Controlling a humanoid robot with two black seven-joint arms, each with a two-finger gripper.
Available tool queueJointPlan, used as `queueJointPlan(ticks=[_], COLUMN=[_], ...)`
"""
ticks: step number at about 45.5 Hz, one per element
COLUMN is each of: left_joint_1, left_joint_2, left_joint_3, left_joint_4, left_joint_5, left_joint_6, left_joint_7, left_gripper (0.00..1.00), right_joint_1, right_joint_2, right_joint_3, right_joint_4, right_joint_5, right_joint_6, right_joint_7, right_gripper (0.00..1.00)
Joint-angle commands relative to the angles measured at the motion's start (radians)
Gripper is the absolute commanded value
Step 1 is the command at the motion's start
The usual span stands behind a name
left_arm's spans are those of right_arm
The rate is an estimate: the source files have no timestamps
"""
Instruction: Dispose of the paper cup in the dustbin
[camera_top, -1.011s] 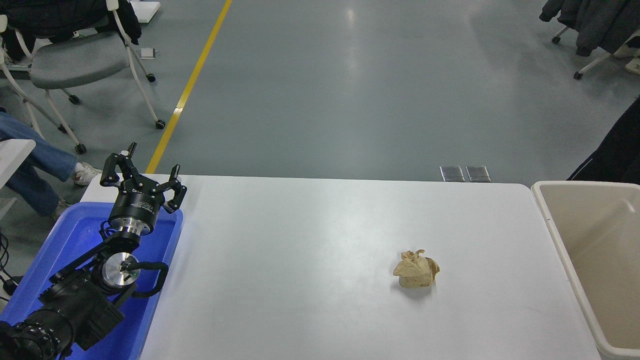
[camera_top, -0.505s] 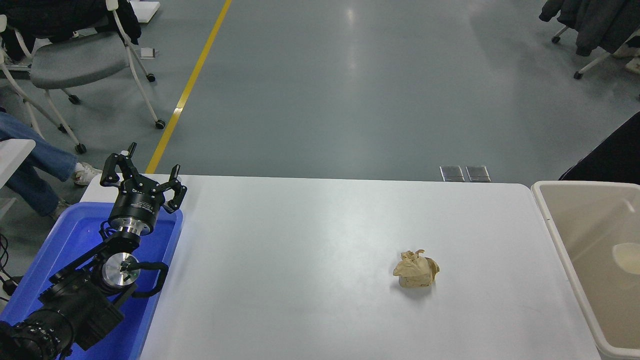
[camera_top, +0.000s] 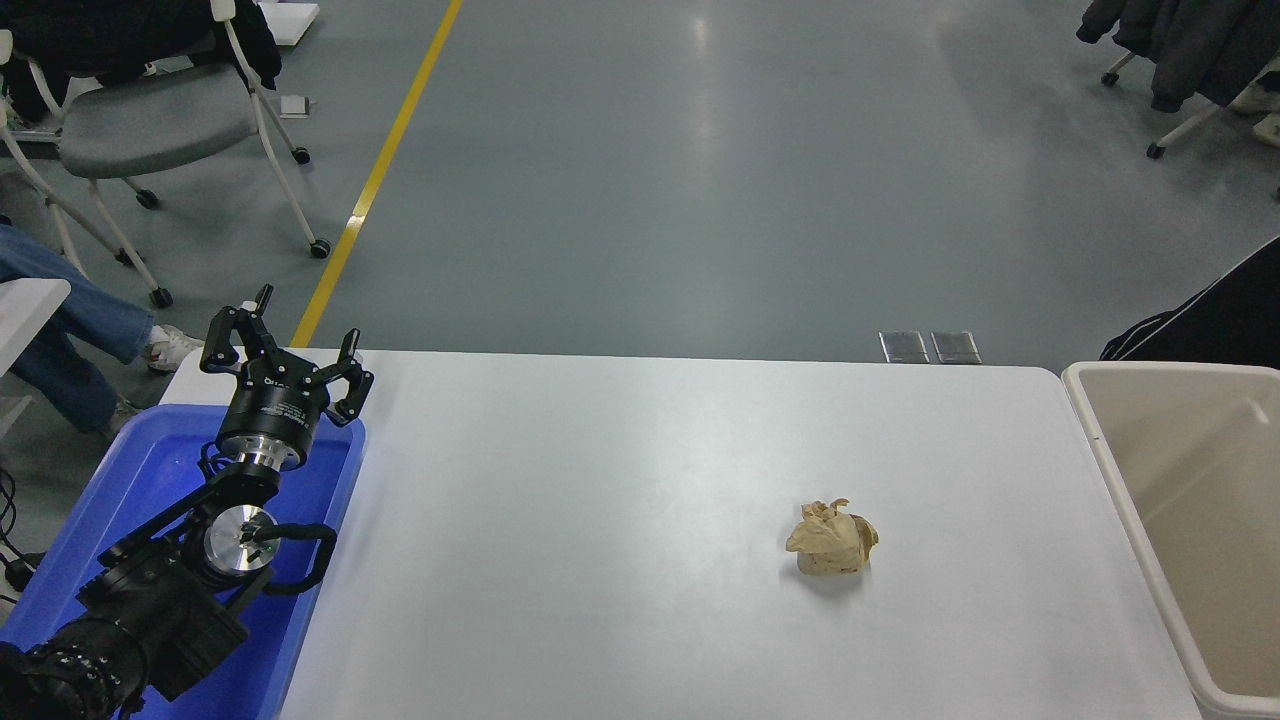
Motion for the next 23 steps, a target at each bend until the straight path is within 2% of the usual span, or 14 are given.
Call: queueJointPlan(ticks=[1,12,17,23], left_joint_1=[0.0,0.0,0.0,0.0], left_joint_2=[0.0,0.0,0.0,0.0], left_joint_3=[0.001,0.001,0.001,0.001], left_joint_4=[0.0,0.0,0.0,0.0], left_joint_5=[0.0,0.0,0.0,0.0], left_joint_6=[0.0,0.0,0.0,0.0], left_joint_7=[0.0,0.0,0.0,0.0], left_gripper=[1.0,1.0,1.0,1.0], right_joint_1=[0.02,0.021,0.029,0.047], right_joint_2=[0.015,0.009,-0.015,-0.081], right_joint_3=[-0.011,0.024,0.116,0.348], right_joint_4=[0.007,0.037,0.07,0.279], right_joint_5=[-0.003,0.008,0.013,0.011], right_joint_6=[0.015,0.047,0.075,0.13], right_joint_7=[0.002,0.0,0.011,0.08], right_gripper=[0.99,0.99,0.99,0.99])
